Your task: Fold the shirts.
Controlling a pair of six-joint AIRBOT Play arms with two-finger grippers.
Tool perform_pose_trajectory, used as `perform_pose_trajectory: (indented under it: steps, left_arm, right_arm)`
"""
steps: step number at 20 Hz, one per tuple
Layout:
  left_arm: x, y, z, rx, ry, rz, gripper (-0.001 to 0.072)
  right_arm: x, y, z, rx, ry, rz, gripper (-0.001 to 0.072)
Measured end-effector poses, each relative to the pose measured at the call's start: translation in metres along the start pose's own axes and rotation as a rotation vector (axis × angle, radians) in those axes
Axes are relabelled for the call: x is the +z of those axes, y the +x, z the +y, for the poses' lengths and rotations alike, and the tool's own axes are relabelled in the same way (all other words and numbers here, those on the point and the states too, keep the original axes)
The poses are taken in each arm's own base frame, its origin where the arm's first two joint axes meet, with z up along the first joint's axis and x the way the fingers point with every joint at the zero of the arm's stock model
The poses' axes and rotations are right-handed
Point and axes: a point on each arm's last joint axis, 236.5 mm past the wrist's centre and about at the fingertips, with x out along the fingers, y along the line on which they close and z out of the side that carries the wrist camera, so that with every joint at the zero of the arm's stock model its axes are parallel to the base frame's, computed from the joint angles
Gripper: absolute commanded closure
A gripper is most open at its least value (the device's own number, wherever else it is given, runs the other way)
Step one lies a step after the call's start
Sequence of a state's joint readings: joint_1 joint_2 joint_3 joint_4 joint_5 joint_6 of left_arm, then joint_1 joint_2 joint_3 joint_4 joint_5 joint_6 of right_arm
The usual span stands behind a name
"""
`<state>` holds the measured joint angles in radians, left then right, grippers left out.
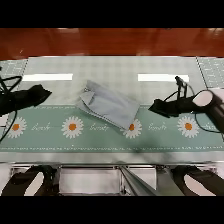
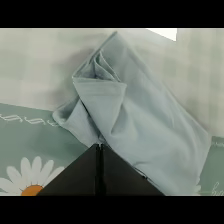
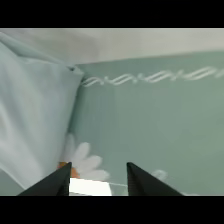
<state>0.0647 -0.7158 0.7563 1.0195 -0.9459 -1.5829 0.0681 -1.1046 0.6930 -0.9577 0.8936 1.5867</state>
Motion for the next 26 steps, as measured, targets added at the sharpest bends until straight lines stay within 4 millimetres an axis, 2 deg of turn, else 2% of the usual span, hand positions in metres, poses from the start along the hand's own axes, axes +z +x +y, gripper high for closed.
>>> perform_pose_trajectory:
  steps: [2, 6, 9, 12, 14, 15, 16, 18, 22, 26]
  left_arm:
    - [-0.021, 0.012, -0.009, -0.021, 0.025, 0.057, 0.0691]
    - [-0.046, 0.028, -0.018, -0.044, 0.05, 0.124, 0.0691]
    - [-0.053, 0.036, -0.02, -0.052, 0.045, 0.148, 0.0691]
    - [-0.058, 0.041, -0.019, -0.051, 0.039, 0.168, 0.0691]
    - [-0.059, 0.044, -0.018, -0.05, 0.034, 0.176, 0.069]
    - [-0.06, 0.045, -0.018, -0.048, 0.033, 0.18, 0.069]
    - [-0.061, 0.046, -0.017, -0.047, 0.031, 0.183, 0.0691]
    - [-0.061, 0.048, -0.017, -0.045, 0.029, 0.187, 0.0691]
    - [-0.062, 0.048, -0.016, -0.044, 0.028, 0.189, 0.0691]
    - [-0.062, 0.049, -0.016, -0.044, 0.027, 0.19, 0.0691]
  right_arm:
    - [-0.011, 0.025, 0.005, 0.091, 0.096, 0.033, 0.0293]
    - [-0.031, 0.069, 0.029, 0.207, 0.176, 0.143, 0.0294]
    - [-0.041, 0.091, 0.055, 0.253, 0.159, 0.21, 0.0304]
    - [-0.035, 0.103, 0.081, 0.279, 0.102, 0.225, 0.0322]
    - [-0.024, 0.098, 0.109, 0.327, 0.049, 0.223, 0.0344]
    - [-0.016, 0.092, 0.126, 0.354, 0.015, 0.22, 0.0567]
    - [-0.01, 0.085, 0.139, 0.371, -0.025, 0.221, 0.0683]
    - [0.004, 0.072, 0.164, 0.404, -0.088, 0.203, 0.0684]
    - [0.03, 0.045, 0.198, 0.435, -0.202, 0.154, 0.0684]
    - [0.064, -0.003, 0.236, 0.421, -0.353, 0.071, 0.0684]
